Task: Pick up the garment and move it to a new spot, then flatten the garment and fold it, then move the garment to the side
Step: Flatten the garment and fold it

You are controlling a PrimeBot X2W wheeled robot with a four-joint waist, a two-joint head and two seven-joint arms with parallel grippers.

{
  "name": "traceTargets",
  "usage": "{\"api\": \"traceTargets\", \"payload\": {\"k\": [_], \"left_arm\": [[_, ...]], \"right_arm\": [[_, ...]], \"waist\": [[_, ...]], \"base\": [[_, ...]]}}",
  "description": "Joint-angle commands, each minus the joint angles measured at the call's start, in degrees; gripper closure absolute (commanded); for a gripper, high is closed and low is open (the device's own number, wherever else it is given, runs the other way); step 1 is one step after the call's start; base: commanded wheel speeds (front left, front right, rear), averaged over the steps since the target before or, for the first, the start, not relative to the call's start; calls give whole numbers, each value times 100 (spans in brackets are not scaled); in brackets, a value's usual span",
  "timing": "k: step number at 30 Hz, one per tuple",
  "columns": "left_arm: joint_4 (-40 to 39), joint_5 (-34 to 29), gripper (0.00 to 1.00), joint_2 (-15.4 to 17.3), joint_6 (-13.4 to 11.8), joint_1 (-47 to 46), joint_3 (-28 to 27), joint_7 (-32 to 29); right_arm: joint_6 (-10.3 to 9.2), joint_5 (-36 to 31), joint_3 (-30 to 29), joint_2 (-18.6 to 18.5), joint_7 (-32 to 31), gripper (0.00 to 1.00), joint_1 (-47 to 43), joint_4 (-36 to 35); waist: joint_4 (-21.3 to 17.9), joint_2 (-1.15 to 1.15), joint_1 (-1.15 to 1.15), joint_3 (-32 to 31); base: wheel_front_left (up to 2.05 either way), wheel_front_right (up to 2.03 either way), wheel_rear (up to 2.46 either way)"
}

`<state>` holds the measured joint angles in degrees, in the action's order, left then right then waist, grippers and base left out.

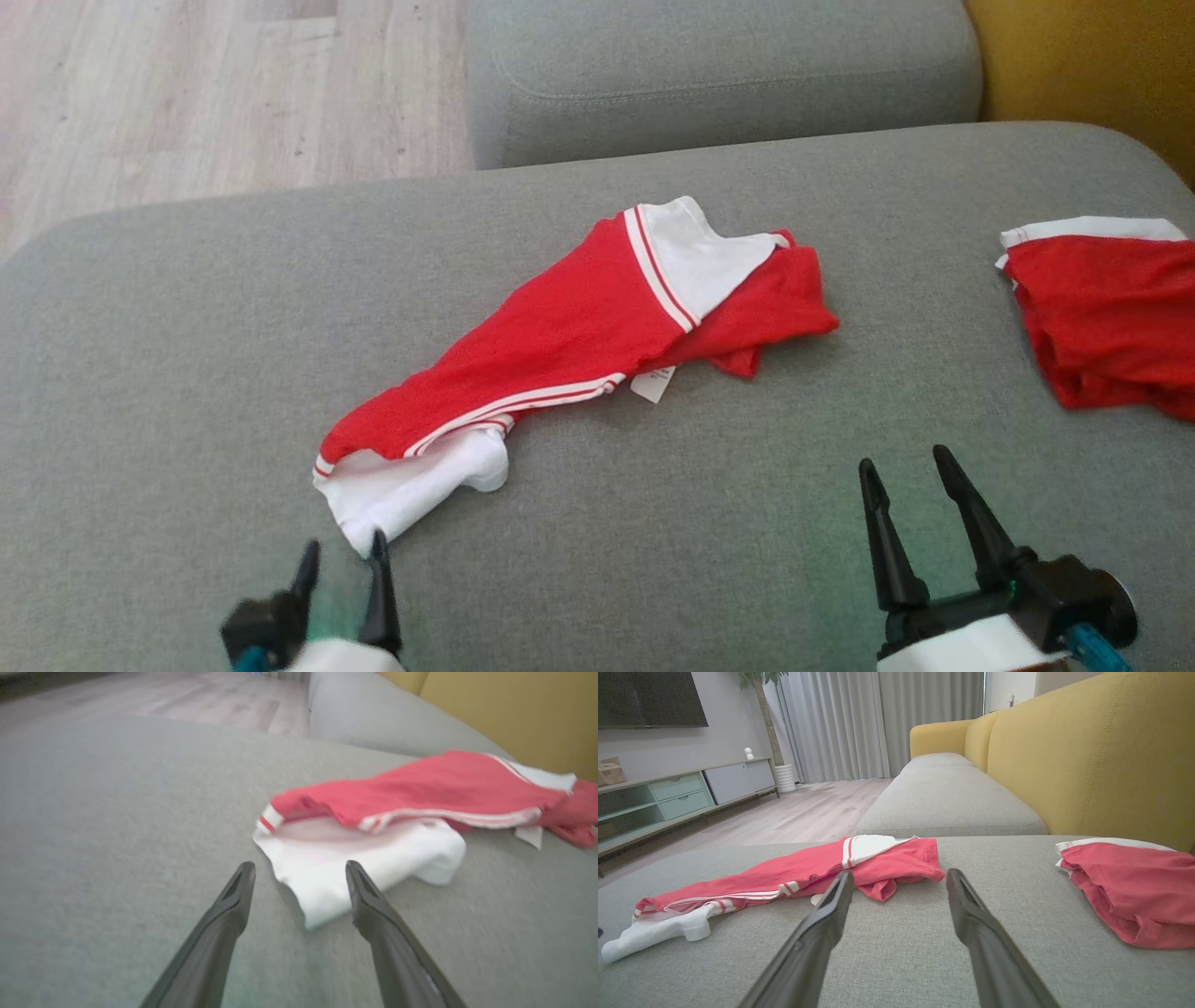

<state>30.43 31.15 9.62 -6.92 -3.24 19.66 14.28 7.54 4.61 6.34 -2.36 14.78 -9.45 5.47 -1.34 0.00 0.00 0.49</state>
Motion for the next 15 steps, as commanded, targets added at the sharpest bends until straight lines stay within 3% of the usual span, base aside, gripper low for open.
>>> {"api": "traceTargets", "payload": {"k": [1, 6, 15], "left_arm": [[-131, -106, 0, 51, 42, -149, -106, 70], [182, -263, 0, -34, 183, 30, 64, 71], [712, -940, 0, 182, 608, -454, 185, 72]], "right_arm": [[-5, 27, 112, -52, 22, 0, 141, -179], [-5, 4, 112, -52, 22, 0, 203, -190], [-5, -13, 136, -133, 22, 0, 221, -172]], "waist": [[-33, 0, 0, 21], [-94, 0, 0, 104], [-143, 0, 0, 153]], "base": [[0, 0, 0], [0, 0, 0], [0, 0, 0]]}}
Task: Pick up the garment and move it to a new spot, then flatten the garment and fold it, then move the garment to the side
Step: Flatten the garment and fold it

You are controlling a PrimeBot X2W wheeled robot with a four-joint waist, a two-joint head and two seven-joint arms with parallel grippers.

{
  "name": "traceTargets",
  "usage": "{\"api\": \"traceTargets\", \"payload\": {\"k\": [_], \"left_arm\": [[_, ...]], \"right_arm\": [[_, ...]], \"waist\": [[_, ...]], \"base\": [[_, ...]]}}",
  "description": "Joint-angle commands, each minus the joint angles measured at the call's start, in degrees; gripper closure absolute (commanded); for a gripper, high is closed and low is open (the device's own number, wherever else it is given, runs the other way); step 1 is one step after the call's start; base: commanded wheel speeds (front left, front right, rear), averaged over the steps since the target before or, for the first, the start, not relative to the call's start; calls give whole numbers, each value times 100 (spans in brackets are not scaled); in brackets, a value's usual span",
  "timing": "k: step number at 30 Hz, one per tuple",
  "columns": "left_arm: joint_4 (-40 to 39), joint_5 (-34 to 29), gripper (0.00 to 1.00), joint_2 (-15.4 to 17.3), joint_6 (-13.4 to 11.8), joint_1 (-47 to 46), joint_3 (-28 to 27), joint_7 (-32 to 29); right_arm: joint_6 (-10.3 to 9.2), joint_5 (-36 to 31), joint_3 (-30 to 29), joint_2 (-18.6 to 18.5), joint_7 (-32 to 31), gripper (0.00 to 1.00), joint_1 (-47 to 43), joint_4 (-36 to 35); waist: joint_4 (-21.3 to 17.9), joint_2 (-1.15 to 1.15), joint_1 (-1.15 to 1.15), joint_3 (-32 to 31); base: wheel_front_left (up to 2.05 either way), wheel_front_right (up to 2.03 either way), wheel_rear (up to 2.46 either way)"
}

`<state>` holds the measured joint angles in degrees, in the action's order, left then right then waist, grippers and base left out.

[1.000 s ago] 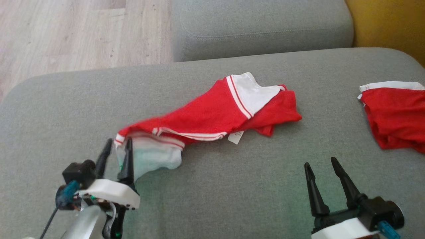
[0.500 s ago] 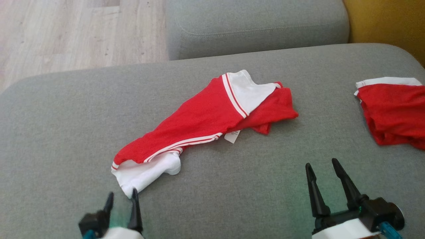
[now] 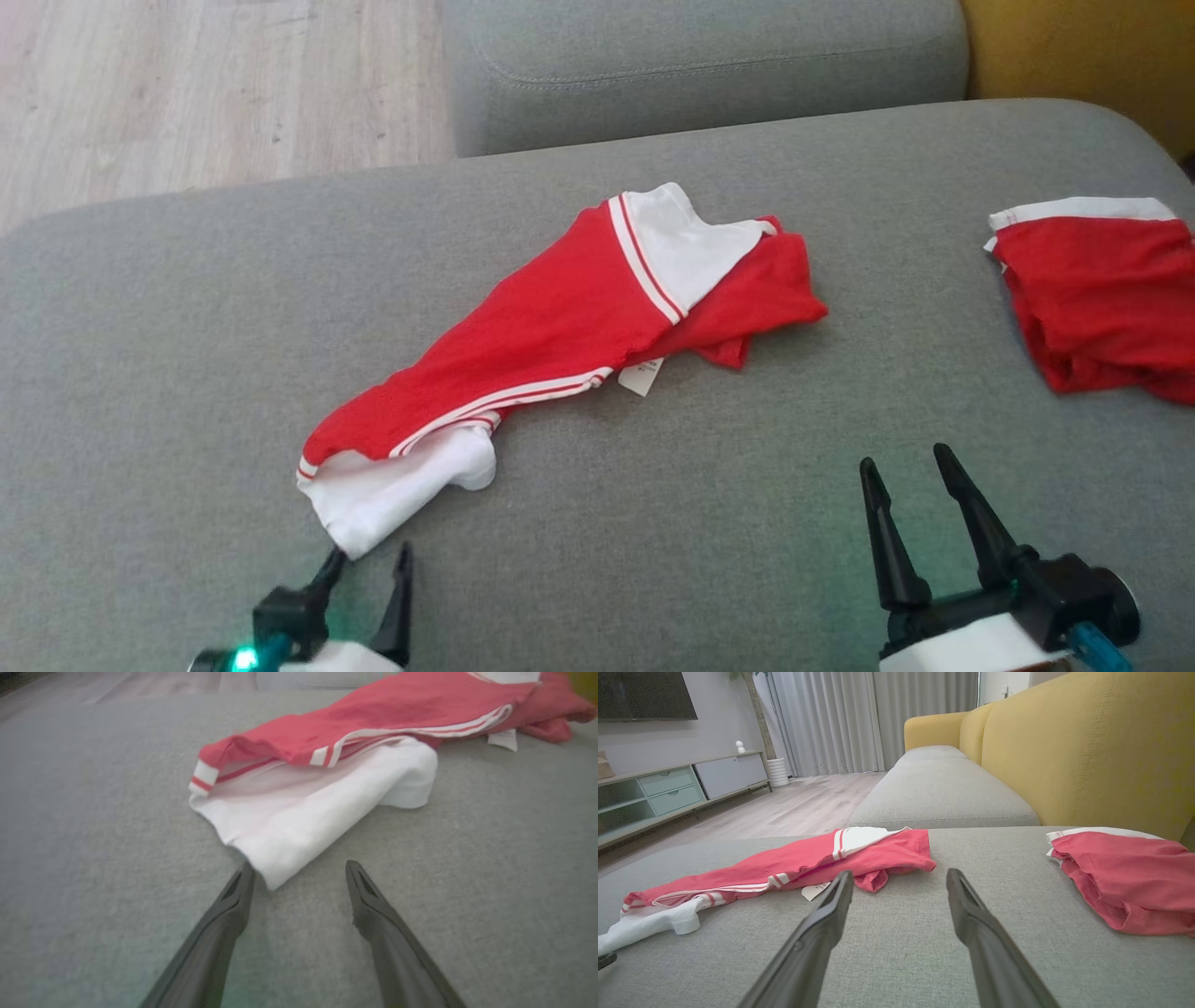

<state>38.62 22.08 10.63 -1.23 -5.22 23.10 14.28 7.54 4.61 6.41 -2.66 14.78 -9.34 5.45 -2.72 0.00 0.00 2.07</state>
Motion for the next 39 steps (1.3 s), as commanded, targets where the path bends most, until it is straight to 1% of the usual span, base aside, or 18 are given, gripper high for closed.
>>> {"api": "traceTargets", "payload": {"k": [1, 3, 4, 8, 12, 15, 18, 19, 20, 21, 22, 25, 27, 30, 31, 33, 36, 39], "left_arm": [[-83, -40, 0, 71, 173, -291, -172, 72], [-19, -56, 0, 69, 463, -335, -171, 72], [-3, -109, 0, 88, 535, -357, -164, 72], [58, -314, 0, 139, 673, -370, -166, 72], [324, -485, 0, 185, 724, -377, -117, 72], [544, -606, 0, 206, 615, -464, -146, 72], [697, -670, 0, 203, 609, -555, -164, 72], [724, -683, 40, 201, 619, -579, -172, 72], [745, -696, 60, 197, 632, -598, -177, 72], [762, -704, 84, 193, 645, -613, -183, 72], [790, -706, 100, 190, 664, -620, -185, 72], [872, -716, 100, 196, 727, -639, -161, 72], [702, -645, 100, 169, 780, -641, -194, 72], [91, -470, 100, 185, 839, -602, -327, 72], [91, -470, 100, 185, 839, -602, -327, 72], [-450, -304, 100, 223, 858, -584, -459, 72], [-1209, -172, 100, 379, 867, -634, -634, 72], [-1772, 19, 100, 540, 869, -756, -727, 72]], "right_arm": [[-5, -9, 130, -117, 22, 0, 211, -171], [-5, 3, 117, -130, 22, 0, 211, -172], [-5, 9, 120, -136, 22, 0, 211, -170], [-5, 32, 102, -143, 22, 0, 193, -165], [-5, 56, 112, -135, 22, 0, 168, -158], [-5, 76, 127, -121, 22, 0, 172, -165], [-5, 102, 134, -109, 22, 0, 184, -177], [-5, 108, 132, -106, 22, 0, 187, -181], [-5, 112, 129, -104, 22, 0, 189, -184], [-5, 114, 122, -102, 22, 0, 189, -186], [-5, 113, 115, -100, 22, 0, 189, -186], [-5, 103, 91, -98, 22, 0, 182, -184], [-5, 95, 75, -96, 22, 0, 170, -183], [-5, 91, 45, -93, 22, 0, 165, -172], [-5, 91, 45, -93, 22, 0, 165, -172], [-5, 105, 3, -90, 22, 0, 189, -145], [-5, 147, -77, -98, 22, 0, 326, 17], [-5, 222, -94, -157, 22, 0, 651, 409]], "waist": [[-12, 0, 0, -9], [-31, 0, 0, -22], [-45, 0, 0, -35], [-84, 0, 0, -82], [-108, 0, 0, -104], [-119, 0, 0, -97], [-125, 0, 0, -80], [-125, 0, 0, -74], [-123, 0, 0, -69], [-121, 0, 0, -65], [-118, 0, 0, -63], [-103, 0, 0, -71], [-86, 0, 0, -88], [-46, 0, 0, -110], [-46, 0, 0, -110], [5, 0, 0, -100], [90, 0, 0, -42], [152, 0, 0, 47]], "base": [[0, 0, 0], [0, 0, 0], [0, 0, 0], [0, 0, 0], [0, 0, 0], [0, 0, 0], [0, 0, 0], [0, 0, 0], [0, 0, 0], [0, 0, 0], [0, 0, 0], [0, 0, 0], [0, 0, 0], [0, 0, 0], [0, 0, 0], [0, 0, 0], [0, 0, 0], [0, 0, 0]]}}
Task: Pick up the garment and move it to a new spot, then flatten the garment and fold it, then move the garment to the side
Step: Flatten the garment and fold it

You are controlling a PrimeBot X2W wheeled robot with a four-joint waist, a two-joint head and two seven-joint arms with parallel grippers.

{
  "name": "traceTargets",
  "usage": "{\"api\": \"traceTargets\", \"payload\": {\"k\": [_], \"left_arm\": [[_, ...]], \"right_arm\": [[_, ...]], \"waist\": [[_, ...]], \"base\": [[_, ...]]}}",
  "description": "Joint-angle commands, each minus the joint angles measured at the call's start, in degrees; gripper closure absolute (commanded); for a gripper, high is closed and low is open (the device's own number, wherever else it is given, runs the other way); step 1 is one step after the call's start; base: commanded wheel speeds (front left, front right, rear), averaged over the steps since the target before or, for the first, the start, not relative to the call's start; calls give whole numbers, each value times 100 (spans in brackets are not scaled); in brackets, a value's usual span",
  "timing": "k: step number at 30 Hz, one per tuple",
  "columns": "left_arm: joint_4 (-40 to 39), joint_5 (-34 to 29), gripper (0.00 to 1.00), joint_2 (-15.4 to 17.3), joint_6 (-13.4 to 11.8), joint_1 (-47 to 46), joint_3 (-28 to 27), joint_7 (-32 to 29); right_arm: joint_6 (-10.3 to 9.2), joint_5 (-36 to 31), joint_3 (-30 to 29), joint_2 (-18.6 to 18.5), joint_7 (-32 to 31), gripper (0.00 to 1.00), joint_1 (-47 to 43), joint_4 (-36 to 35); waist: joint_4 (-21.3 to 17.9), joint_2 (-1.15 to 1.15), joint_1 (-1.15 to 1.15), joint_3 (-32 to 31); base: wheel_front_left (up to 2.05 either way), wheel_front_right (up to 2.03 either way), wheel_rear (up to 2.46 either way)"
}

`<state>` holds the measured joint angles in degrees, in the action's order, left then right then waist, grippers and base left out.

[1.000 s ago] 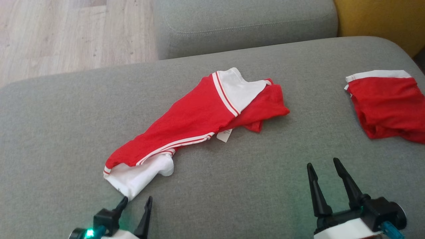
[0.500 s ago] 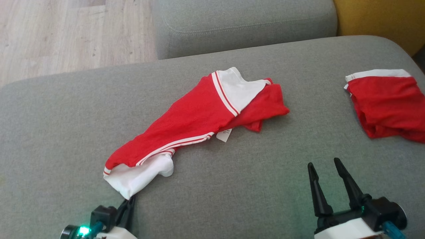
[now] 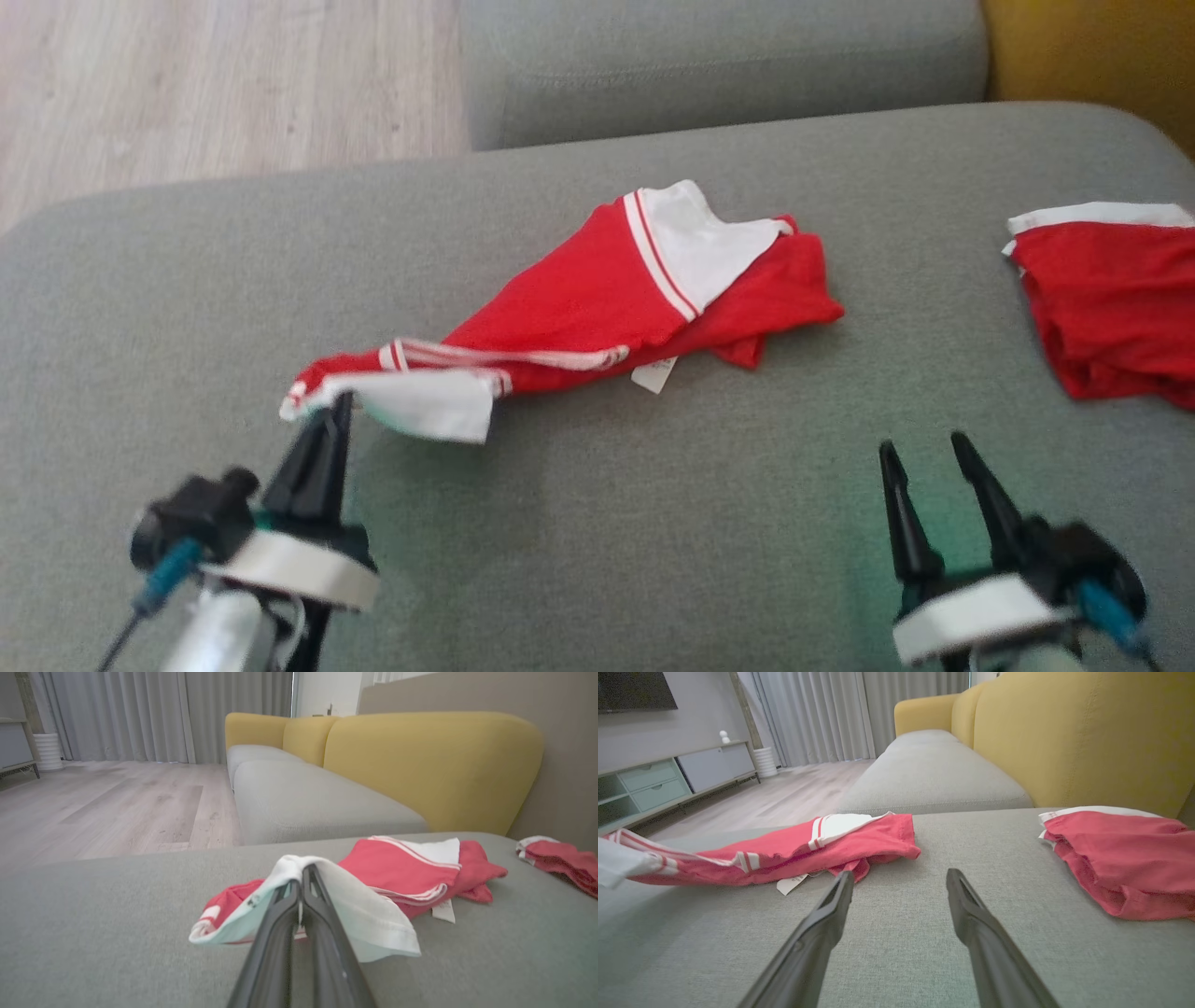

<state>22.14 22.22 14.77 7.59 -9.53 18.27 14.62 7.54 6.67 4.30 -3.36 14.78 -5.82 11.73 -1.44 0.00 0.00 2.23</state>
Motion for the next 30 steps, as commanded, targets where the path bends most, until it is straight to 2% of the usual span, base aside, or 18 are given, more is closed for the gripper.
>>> {"api": "traceTargets", "payload": {"k": [1, 7, 8, 13, 21, 30], "left_arm": [[-254, 89, 100, 166, -12, -380, -267, 38], [-707, 470, 100, 418, -11, -843, -202, 11], [-799, 509, 100, 485, -11, -999, -139, -6], [-894, 555, 100, 555, -11, -1277, 25, -19], [-920, 493, 100, 582, -10, -1547, 219, 0], [-905, 475, 100, 663, -10, -1772, 283, 16]], "right_arm": [[-5, 29, 126, -131, 22, 0, 438, -33], [-5, -71, 455, -520, 22, 0, 1616, 1408], [-5, -25, 596, -611, 22, 0, 2045, 1936], [-5, 367, 828, -704, 22, 0, 2911, 2885], [-5, 771, 1051, -830, 22, 0, 3564, 3624], [-5, 899, 1276, -862, 22, 1, 3914, 3983]], "waist": [[43, 0, 0, 74], [158, 0, 0, 424], [201, 0, 0, 541], [301, 0, 0, 765], [448, 0, 0, 1000], [519, 0, 0, 1150]], "base": [[0, 0, 0], [0, 0, 0], [0, 0, 0], [0, 0, 0], [0, 0, 0], [0, 0, 0]]}}
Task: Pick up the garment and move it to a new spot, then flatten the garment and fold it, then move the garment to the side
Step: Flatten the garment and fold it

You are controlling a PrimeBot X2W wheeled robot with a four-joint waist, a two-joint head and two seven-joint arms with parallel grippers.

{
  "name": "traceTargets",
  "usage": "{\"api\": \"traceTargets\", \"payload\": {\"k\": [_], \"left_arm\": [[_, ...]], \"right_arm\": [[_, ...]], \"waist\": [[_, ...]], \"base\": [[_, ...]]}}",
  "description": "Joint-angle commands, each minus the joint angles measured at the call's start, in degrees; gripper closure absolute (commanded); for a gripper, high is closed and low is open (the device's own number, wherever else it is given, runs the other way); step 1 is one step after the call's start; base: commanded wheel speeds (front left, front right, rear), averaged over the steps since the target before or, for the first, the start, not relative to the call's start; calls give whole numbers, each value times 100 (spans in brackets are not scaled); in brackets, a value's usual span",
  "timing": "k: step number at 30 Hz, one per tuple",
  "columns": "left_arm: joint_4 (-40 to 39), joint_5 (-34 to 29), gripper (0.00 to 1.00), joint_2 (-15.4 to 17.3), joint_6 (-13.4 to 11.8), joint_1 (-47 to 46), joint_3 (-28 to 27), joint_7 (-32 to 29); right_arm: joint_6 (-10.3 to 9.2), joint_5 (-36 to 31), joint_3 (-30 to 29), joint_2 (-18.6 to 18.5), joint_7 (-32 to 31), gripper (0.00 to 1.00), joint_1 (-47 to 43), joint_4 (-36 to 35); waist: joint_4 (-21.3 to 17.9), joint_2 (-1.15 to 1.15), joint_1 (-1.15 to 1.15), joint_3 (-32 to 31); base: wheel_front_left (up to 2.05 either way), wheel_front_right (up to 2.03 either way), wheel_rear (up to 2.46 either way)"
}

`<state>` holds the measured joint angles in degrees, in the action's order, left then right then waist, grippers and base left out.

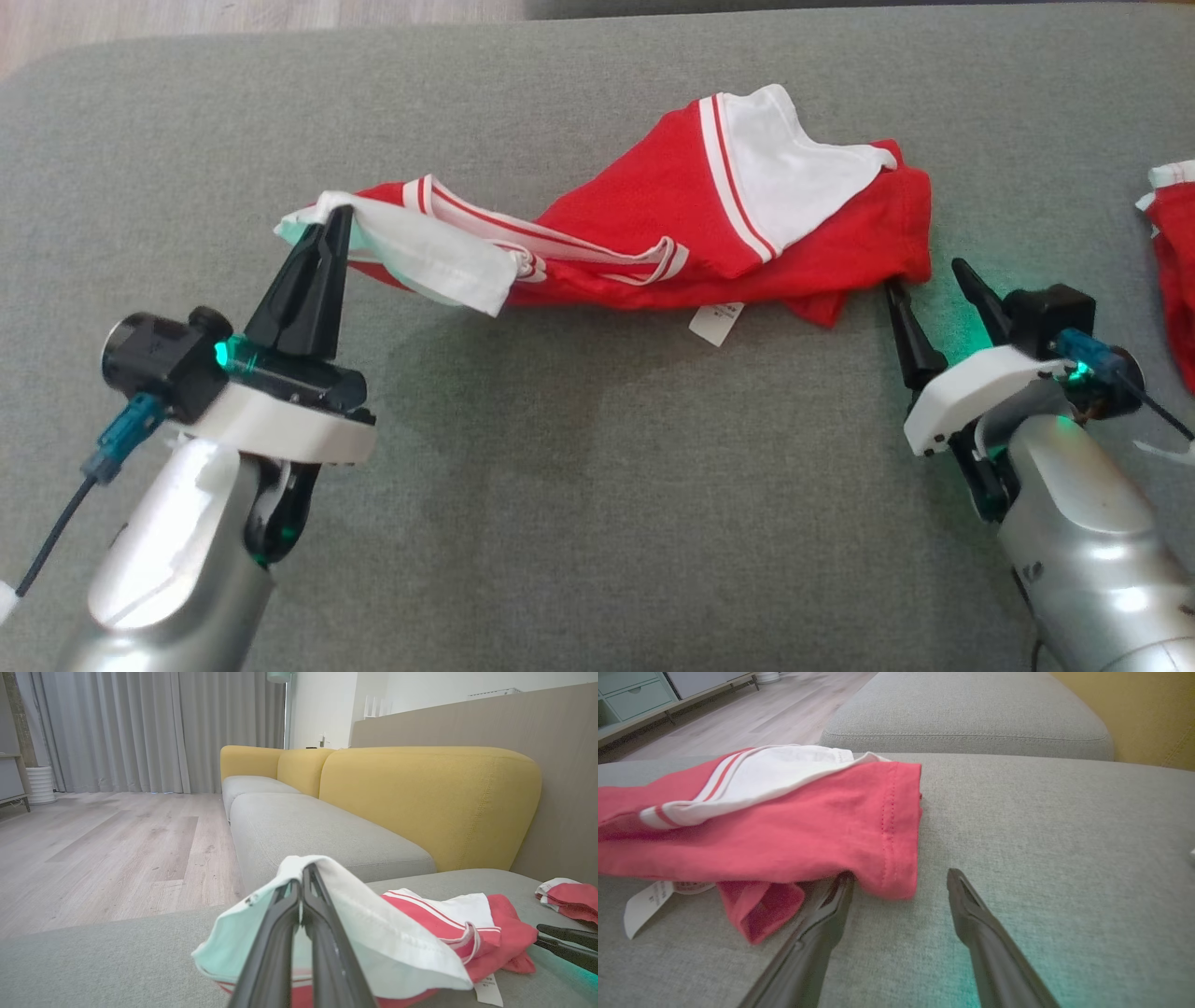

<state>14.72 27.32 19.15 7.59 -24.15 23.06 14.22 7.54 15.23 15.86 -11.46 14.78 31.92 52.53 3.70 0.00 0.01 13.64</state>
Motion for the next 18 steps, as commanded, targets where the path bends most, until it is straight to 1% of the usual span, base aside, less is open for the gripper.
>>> {"api": "traceTargets", "payload": {"k": [1, 3, 4, 5, 6, 7, 8, 9, 10, 14, 18], "left_arm": [[-156, -36, 100, 228, -10, -325, -194, 57], [-139, -37, 100, 235, -10, -345, -195, 60], [-129, -38, 100, 239, -10, -350, -196, 61], [-119, -39, 100, 240, -10, -352, -197, 62], [-119, -39, 100, 240, -10, -352, -197, 62], [-111, -41, 100, 239, -10, -353, -198, 64], [-104, -41, 100, 237, -10, -354, -199, 65], [-95, -42, 100, 235, -10, -354, -202, 66], [-87, -42, 100, 232, -10, -352, -205, 67], [-67, -29, 100, 222, -10, -334, -225, 70], [-83, 35, 100, 207, -10, -297, -316, 74]], "right_arm": [[-5, 41, 141, -56, 22, 4, 156, -98], [-5, 35, 171, -60, 22, 13, 167, -109], [-5, 26, 193, -64, 22, 23, 166, -117], [-5, 20, 210, -69, 22, 46, 162, -123], [-5, 20, 210, -69, 22, 46, 162, -123], [-5, 17, 224, -75, 22, 56, 155, -127], [-5, 19, 236, -80, 22, 70, 147, -131], [-5, 22, 248, -84, 22, 92, 139, -135], [-5, 30, 260, -87, 22, 100, 131, -137], [-5, 60, 332, -106, 22, 100, 120, -173], [-5, 16, 342, -220, 22, 100, 83, -463]], "waist": [[7, 0, -1, 12], [3, 0, -1, 5], [-2, 0, -1, -2], [-7, 0, -1, -11], [-7, 0, -1, -11], [-11, 0, -1, -22], [-14, 0, -1, -32], [-18, 0, -1, -44], [-23, 0, -1, -54], [-50, 0, -1, -104], [-122, 0, -1, -228]], "base": [[0, 0, 0], [0, 0, 0], [0, 0, 0], [0, 0, 0], [0, 0, 0], [0, 0, 0], [0, 0, 0], [0, 0, 0], [0, 0, 0], [0, 0, 0], [0, 0, 0]]}}
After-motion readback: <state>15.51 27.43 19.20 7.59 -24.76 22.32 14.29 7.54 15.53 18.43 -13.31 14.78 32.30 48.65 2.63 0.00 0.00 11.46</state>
